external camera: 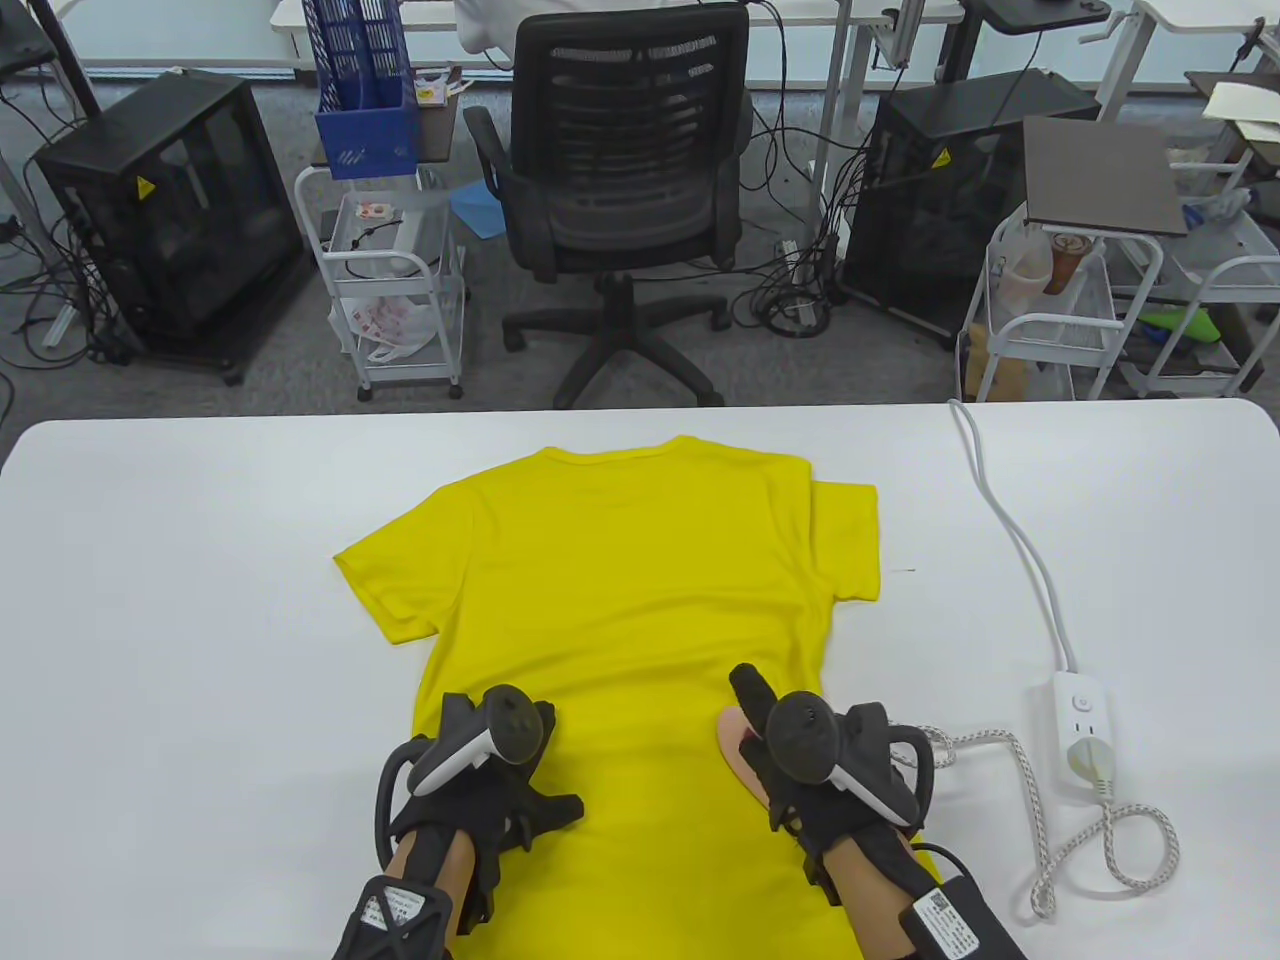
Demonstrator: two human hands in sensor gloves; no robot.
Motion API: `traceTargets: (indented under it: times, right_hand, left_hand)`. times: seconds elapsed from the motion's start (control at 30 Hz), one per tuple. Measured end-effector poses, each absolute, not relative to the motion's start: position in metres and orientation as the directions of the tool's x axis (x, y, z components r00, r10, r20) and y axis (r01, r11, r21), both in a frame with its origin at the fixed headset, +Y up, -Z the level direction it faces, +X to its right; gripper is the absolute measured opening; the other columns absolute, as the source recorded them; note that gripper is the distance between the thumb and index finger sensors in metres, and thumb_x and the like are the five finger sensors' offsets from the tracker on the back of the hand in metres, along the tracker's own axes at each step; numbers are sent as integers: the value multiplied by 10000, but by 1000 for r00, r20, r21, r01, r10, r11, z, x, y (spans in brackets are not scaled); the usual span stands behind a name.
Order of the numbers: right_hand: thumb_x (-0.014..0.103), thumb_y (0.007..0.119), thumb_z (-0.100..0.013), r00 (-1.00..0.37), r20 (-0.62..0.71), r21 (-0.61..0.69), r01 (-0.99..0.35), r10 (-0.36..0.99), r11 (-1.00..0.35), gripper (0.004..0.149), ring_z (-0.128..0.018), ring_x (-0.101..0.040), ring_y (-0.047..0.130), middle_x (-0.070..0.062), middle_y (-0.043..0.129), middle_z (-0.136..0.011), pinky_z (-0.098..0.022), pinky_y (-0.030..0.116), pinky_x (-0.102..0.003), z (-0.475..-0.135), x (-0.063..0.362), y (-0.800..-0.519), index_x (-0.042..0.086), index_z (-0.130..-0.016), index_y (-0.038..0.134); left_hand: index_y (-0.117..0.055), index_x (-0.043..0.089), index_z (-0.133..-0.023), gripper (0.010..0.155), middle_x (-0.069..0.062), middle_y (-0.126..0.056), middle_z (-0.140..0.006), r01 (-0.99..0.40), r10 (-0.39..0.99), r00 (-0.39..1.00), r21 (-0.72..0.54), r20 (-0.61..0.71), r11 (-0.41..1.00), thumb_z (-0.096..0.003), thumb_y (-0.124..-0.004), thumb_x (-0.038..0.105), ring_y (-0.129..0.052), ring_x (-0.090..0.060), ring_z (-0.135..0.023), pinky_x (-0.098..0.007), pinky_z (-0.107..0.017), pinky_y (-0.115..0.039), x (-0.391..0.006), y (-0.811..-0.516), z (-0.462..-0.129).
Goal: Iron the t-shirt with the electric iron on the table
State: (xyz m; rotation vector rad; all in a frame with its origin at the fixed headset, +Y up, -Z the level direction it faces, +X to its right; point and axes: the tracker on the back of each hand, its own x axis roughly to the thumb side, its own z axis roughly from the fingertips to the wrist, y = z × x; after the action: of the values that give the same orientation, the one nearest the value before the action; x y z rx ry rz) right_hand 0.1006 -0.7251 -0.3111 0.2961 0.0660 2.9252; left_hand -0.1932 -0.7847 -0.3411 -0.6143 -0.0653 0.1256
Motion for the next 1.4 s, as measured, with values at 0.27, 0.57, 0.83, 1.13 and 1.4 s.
traceTargets:
  times: [0.27, 0.57, 0.83, 1.13, 1.4]
  right_hand:
    - [506, 815, -425, -905, 415, 13, -99, 95, -995, 656, -292, -203, 970, -69, 897, -673, -295, 839, -447, -283, 45, -724, 529, -980, 466]
    - [494, 825, -432, -986, 47, -36, -160, 158, -986, 656, -288, -208, 965, -78, 897, -670, -290, 836, -450, -319, 135, -724, 513, -987, 477]
    - [493, 829, -428, -919, 341, 87, -177, 196, -980, 652, -297, -214, 964, -78, 894, -676, -300, 833, -455, -293, 63, -724, 523, -981, 484]
    - [495, 829, -420, -961, 263, -22, -88, 79, -996, 659, -294, -213, 973, -74, 901, -670, -297, 838, -456, -300, 80, -724, 526, -976, 476]
    - [484, 842, -429, -961, 121, 36, -245, 247, -969, 650, -293, -224, 962, -90, 897, -672, -297, 828, -463, -313, 121, -724, 510, -984, 505]
  left_hand:
    - [-137, 477, -1067, 1002, 3, -3, -1148, -100, 138, 990, -580, 21, 808, -330, -739, 791, -7, -426, -1087, -757, -708, -246, -194, -785, -341]
    - [-127, 481, -1066, 1005, 2, 5, -1146, -95, 135, 991, -589, 24, 802, -332, -739, 792, -1, -429, -1084, -759, -705, -247, -194, -785, -341]
    - [-126, 478, -1066, 1009, 2, 9, -1145, -99, 138, 990, -590, 22, 801, -330, -741, 792, 4, -427, -1083, -759, -705, -243, -194, -785, -341]
    - [-127, 474, -1067, 1011, 4, 7, -1145, -99, 138, 990, -592, 21, 800, -332, -746, 789, 2, -427, -1084, -759, -706, -244, -194, -785, -341]
    - [-124, 478, -1067, 1009, -1, 10, -1145, -93, 136, 990, -594, 27, 799, -334, -744, 789, 2, -431, -1083, -760, -705, -247, -193, -785, -341]
